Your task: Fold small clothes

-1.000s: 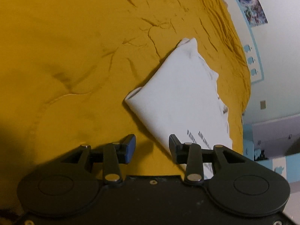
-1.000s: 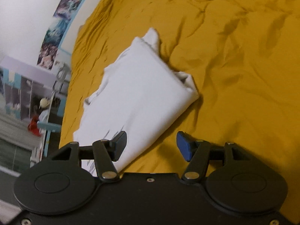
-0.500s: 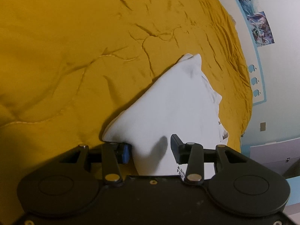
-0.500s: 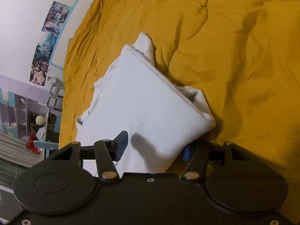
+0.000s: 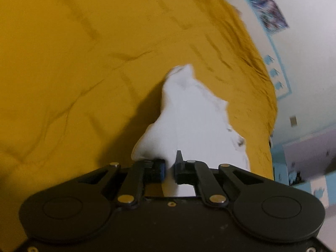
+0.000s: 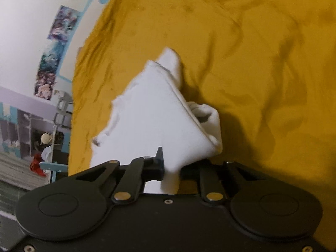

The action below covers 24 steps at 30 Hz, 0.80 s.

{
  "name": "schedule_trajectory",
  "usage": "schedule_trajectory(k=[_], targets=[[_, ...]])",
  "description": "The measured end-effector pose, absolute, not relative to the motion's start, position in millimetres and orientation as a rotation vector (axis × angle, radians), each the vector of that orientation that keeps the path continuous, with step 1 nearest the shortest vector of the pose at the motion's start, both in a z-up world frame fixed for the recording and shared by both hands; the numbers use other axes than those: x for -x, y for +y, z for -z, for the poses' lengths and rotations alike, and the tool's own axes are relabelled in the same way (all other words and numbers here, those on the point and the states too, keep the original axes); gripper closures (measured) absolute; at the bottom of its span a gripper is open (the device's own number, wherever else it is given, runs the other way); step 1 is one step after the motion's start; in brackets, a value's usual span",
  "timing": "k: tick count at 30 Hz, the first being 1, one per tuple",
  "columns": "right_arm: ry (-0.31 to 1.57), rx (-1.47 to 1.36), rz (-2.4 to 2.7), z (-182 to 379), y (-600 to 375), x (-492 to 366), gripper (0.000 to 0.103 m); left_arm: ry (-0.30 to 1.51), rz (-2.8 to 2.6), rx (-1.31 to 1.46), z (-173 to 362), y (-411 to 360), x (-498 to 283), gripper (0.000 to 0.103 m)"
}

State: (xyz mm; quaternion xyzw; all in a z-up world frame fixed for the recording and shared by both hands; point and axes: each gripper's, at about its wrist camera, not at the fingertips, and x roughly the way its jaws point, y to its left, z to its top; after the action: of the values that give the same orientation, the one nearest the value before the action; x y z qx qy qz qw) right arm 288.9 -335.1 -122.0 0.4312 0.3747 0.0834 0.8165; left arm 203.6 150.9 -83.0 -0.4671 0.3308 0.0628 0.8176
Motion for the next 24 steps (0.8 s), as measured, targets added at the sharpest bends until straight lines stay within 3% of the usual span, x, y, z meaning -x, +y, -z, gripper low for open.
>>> schedule_trajectory(k=[9, 18, 22, 24], targets=[[0.780, -0.857, -0.254, 65, -350, -222, 0.091, 0.749, 0.006, 0.858, 25, 146, -137, 0.102], [0.903, -0.911, -0.146, 131, -388, -157, 0.091, 0.927, -0.015, 0.809, 91, 135, -74, 0.101], [0.900, -0.985, -0.117, 151, -395, -156, 0.085, 0.938, 0.006, 0.803, 106, 140, -79, 0.091], [0.893, -1.018, -0.116, 151, -397, -154, 0.080, 0.935, 0.023, 0.792, 106, 138, -85, 0.072]])
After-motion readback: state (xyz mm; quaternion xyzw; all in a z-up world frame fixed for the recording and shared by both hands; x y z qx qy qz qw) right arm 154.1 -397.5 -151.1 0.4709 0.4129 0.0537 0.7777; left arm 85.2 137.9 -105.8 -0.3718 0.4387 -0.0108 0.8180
